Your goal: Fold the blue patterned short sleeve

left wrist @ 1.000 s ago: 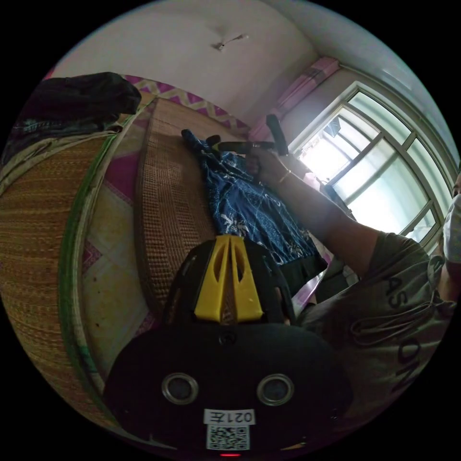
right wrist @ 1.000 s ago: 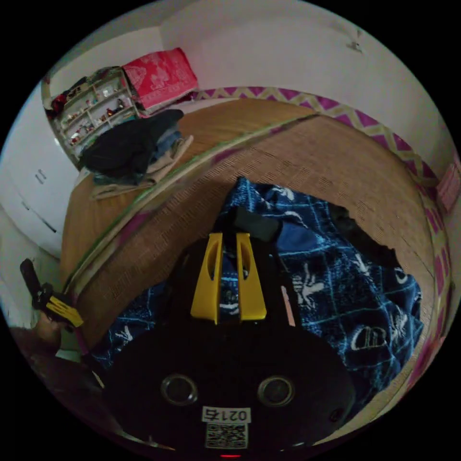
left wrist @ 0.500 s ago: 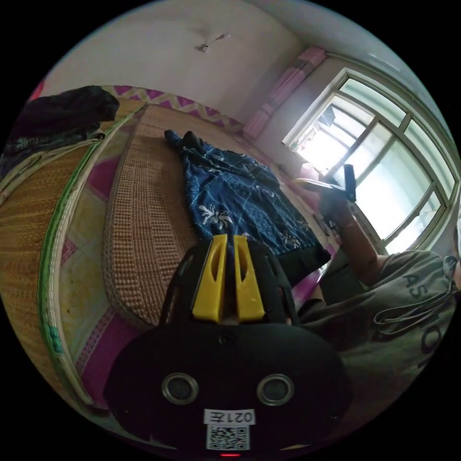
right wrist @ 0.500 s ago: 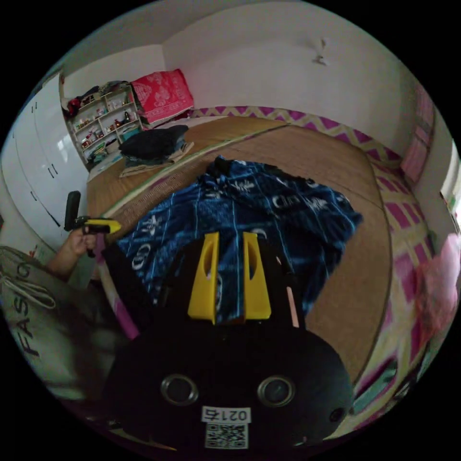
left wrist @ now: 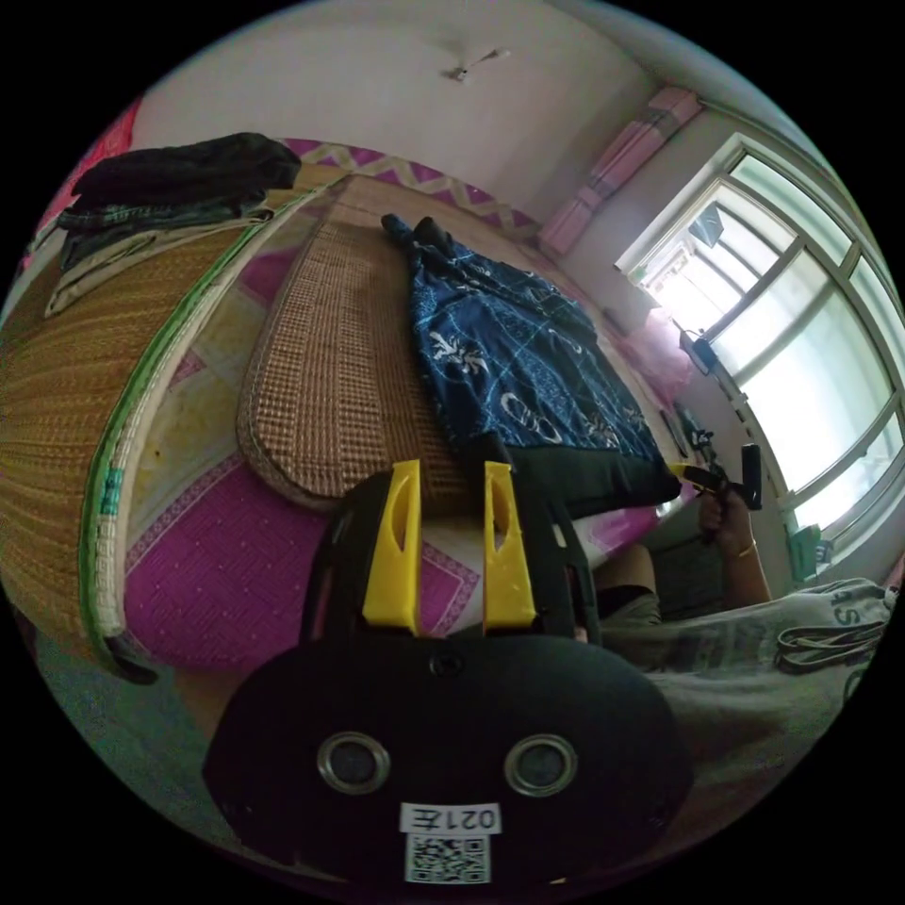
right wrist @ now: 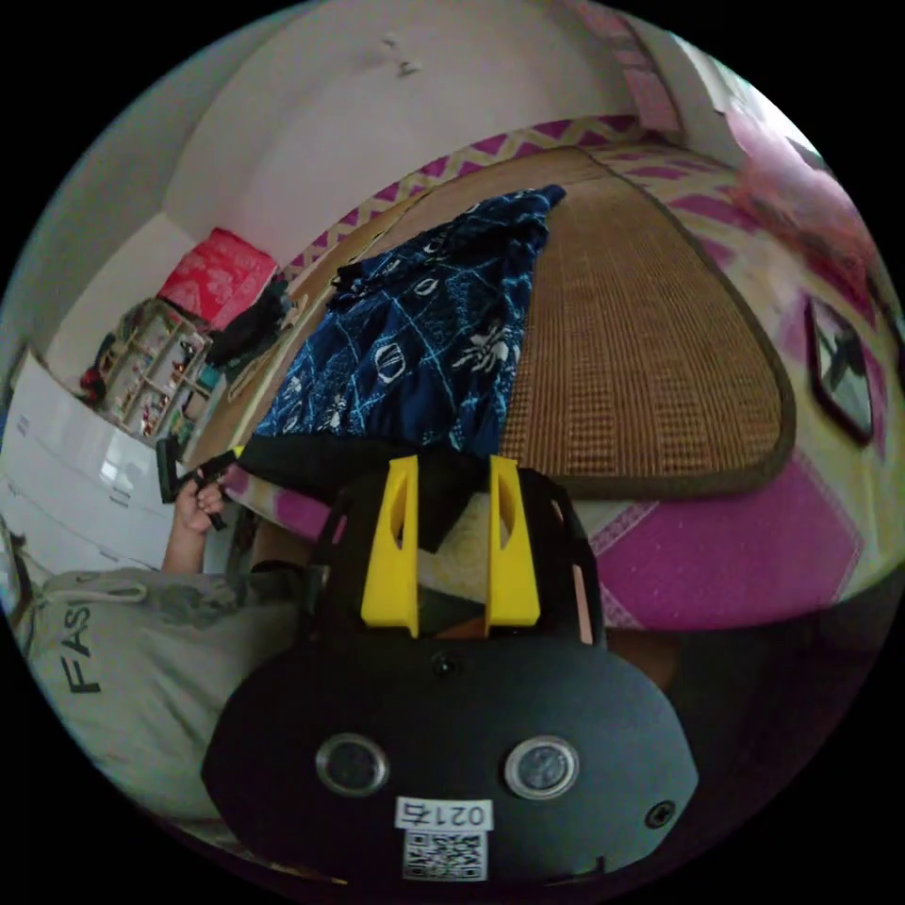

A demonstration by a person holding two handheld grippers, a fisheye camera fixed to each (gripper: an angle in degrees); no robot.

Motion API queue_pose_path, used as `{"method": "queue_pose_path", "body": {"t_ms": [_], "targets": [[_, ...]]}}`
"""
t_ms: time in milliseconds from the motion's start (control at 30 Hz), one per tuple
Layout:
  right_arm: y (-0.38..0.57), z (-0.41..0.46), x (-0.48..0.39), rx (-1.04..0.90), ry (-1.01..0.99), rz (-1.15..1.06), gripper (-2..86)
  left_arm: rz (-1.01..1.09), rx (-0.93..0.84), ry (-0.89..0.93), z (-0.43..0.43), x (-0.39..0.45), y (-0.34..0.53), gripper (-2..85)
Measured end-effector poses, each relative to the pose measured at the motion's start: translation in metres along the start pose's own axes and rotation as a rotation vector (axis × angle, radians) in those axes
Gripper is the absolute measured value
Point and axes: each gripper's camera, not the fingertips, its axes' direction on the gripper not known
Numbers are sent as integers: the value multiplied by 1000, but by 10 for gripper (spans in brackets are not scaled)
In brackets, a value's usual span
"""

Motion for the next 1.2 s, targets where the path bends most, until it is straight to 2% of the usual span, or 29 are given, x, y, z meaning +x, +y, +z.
{"method": "queue_pose_path", "body": {"t_ms": [200, 300, 367, 567, 667, 800, 867, 967, 1100, 1200], "targets": [[27, -8, 35, 57, -90, 138, 93, -8, -43, 14, -7, -4, 4, 77], [27, -5, 46, 12, -152, 133, 49, 5, -84, 45, -6, -8, -2, 5], [32, -8, 59, 10, -215, 142, 26, 15, -82, 86, -10, -17, -3, -5], [51, -65, 101, 122, -411, 127, 9, -7, -1, 310, -44, -48, 3, -9], [61, -57, 120, 56, -406, 170, 7, -48, -60, 318, -35, -63, 6, -6], [70, -51, 133, 50, -440, 201, 8, -106, 14, 463, -39, -77, 4, 20], [71, -55, 136, 63, -442, 195, 12, -107, -2, 450, -39, -82, -4, 72], [73, -59, 138, 66, -434, 181, 23, -88, -17, 391, -40, -81, -14, 104], [75, -67, 137, 64, -391, 159, 64, -64, -56, 334, -35, -79, -29, 122], [72, -63, 122, -6, -285, 122, 102, -59, -67, 316, -27, -76, -43, 122]]}}
